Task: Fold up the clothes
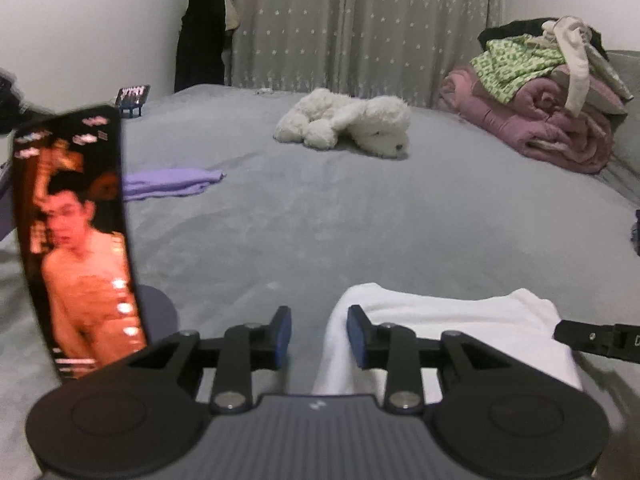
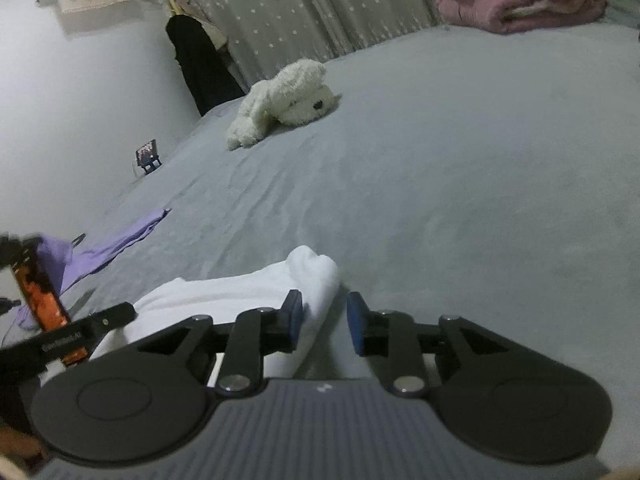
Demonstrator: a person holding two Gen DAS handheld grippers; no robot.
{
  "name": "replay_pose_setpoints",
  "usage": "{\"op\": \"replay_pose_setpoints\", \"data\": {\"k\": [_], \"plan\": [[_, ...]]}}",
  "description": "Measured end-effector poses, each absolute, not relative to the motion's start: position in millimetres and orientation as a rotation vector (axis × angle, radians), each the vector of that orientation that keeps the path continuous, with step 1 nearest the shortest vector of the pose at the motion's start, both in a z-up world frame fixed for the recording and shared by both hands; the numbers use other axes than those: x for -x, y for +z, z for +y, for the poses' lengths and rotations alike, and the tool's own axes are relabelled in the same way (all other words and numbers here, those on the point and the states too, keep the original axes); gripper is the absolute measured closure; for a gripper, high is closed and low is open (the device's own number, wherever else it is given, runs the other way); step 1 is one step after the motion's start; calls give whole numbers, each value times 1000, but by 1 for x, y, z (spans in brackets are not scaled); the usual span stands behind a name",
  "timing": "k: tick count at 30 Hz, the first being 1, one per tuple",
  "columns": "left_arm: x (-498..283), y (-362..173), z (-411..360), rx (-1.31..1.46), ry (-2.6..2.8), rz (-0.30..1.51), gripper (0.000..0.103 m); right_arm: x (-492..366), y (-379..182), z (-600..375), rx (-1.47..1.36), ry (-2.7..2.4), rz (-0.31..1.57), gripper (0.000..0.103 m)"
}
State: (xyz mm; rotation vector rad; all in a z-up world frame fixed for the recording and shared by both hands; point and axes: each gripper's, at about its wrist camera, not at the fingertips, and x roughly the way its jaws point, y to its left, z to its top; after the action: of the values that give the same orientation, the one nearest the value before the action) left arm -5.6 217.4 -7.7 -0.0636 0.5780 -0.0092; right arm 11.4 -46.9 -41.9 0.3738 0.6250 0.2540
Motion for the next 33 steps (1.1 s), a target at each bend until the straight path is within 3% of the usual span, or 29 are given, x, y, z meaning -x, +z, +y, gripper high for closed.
{"op": "replay_pose_setpoints", "data": {"k": [8, 17, 33], "plan": [[35, -10, 240, 140, -92, 657, 70, 49, -23, 4, -179, 408, 566, 74], [46, -25, 252, 172, -132, 769, 70, 98, -49, 35, 38, 397, 575, 75], [52, -8, 272, 212, -121, 797, 59, 116, -55, 25, -15, 340, 603, 69]]}}
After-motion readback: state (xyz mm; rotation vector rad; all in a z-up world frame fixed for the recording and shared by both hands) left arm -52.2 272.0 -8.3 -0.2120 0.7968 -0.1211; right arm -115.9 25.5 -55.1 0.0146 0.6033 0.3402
